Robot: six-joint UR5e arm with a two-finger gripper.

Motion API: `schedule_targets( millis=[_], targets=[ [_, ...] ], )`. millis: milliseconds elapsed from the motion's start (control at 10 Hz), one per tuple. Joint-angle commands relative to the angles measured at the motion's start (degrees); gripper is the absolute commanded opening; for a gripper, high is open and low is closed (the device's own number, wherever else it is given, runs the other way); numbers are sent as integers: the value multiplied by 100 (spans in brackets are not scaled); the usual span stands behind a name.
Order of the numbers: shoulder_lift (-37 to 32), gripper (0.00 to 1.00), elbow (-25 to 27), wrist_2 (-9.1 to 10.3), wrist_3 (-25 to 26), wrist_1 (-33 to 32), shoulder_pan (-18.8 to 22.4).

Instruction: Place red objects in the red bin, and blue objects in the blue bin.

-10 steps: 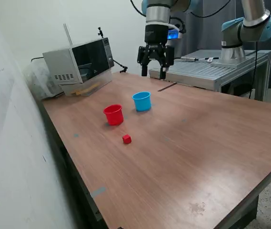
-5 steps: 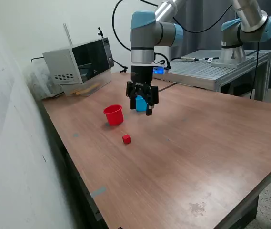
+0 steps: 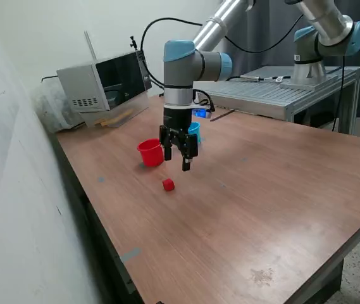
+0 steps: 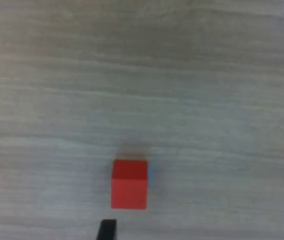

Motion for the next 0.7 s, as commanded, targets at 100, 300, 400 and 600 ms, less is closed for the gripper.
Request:
schedule_targets(
  millis=[100,300,400,600],
  targets=[
    [264,100,-184,0,0,-64,-15],
    [396,100,-272,-9,0,-73,-102],
    [449,100,-307,-18,0,-73,-138],
    [511,100,-360,-18,0,-82,-260]
  ],
)
